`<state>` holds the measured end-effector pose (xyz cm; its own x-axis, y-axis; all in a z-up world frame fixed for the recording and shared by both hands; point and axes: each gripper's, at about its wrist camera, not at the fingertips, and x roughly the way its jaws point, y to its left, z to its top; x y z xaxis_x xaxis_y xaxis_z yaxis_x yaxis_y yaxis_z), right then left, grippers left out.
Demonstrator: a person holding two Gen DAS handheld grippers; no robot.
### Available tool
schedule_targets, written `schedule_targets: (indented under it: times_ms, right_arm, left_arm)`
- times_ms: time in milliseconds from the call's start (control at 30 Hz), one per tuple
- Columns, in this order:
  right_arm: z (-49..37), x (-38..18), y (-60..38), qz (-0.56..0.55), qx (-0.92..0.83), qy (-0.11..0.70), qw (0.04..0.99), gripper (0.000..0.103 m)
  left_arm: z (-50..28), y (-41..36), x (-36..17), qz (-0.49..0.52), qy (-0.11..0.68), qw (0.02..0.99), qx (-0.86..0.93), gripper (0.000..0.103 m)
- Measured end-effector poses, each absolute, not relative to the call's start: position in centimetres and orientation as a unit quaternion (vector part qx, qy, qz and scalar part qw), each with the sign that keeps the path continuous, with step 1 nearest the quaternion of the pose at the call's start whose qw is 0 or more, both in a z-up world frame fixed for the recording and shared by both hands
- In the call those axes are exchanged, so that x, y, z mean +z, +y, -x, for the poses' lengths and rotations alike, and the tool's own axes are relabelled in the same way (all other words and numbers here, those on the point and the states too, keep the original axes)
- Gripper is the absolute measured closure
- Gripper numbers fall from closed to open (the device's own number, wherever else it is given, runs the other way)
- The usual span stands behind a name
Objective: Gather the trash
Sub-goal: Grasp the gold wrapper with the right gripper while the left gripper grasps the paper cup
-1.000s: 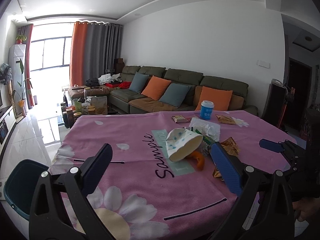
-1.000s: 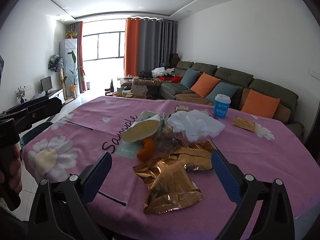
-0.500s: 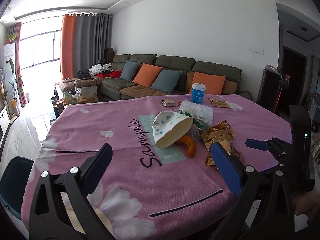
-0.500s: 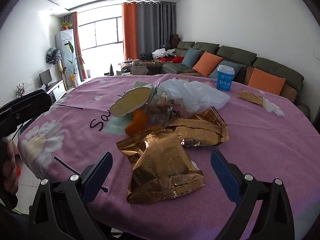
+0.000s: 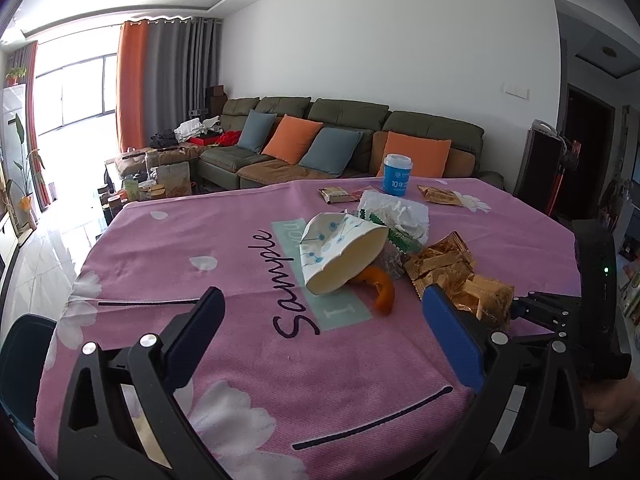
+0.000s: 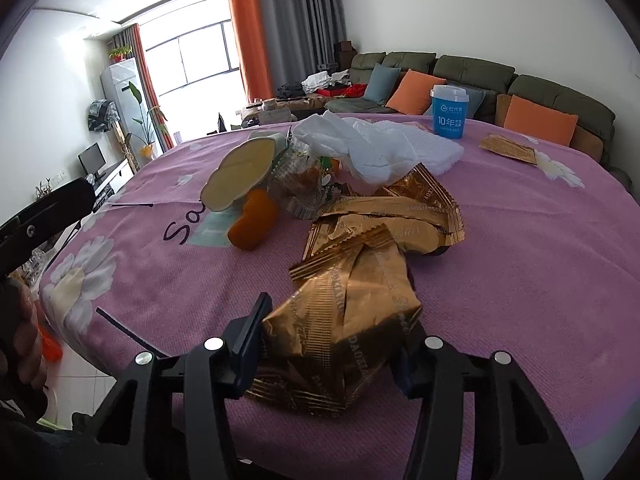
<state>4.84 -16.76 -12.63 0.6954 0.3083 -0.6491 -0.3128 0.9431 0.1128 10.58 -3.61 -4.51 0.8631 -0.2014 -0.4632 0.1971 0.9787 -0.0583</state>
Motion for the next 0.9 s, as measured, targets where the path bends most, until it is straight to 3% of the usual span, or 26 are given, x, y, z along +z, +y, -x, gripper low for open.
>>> schedule_targets:
  times_ms: [567, 900]
  right_arm:
    - [-4.7, -9.4, -18.3, 0.003, 0.145, 0.308, 0.940, 0.056]
    - [-5.7, -9.5, -19.4, -0.011, 0.134, 0.313, 0.940, 0.056]
  left_arm:
    - [-17.0, -7.4, -5.6, -0.053, 0.250, 0.958, -0.128, 0.006]
    - [-22.3, -9.0, -7.3, -0.103, 0.329, 0.930, -0.128, 0.006]
